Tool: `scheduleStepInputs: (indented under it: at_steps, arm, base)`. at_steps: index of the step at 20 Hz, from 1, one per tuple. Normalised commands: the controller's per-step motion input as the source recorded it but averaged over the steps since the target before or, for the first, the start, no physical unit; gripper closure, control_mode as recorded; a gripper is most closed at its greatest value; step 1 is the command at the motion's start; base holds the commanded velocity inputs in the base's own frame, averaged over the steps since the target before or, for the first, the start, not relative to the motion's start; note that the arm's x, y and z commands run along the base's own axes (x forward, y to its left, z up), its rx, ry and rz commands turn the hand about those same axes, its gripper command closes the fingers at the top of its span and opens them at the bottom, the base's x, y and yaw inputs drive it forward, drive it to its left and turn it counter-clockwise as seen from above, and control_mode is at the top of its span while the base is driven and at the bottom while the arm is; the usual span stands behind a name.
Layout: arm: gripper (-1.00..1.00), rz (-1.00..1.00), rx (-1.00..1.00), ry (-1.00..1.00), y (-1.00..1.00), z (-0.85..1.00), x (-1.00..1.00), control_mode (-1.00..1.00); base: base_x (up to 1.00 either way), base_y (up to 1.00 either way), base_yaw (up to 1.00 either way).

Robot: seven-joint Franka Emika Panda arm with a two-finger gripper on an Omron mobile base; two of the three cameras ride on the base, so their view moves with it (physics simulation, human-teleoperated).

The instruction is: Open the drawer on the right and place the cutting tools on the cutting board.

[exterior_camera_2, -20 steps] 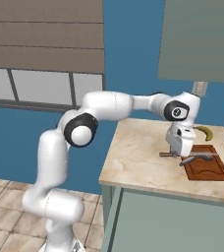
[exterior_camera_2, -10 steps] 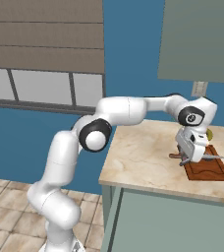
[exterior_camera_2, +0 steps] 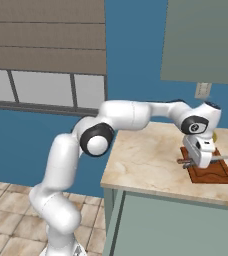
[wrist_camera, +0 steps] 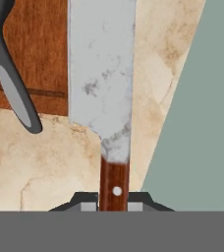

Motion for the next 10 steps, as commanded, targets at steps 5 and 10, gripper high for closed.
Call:
scheduleStepInputs:
  at_steps: [5, 10]
  arm:
    - [1.00, 0.00, -0.23, -0.06, 0.00, -0.33, 0.13, -1.00]
    - [1.00, 0.00, -0.19, -0.01, 0.00, -0.30, 0.17, -1.00]
  base:
    - [0.00, 0.00, 0.00]
    - [0.00, 0.00, 0.00]
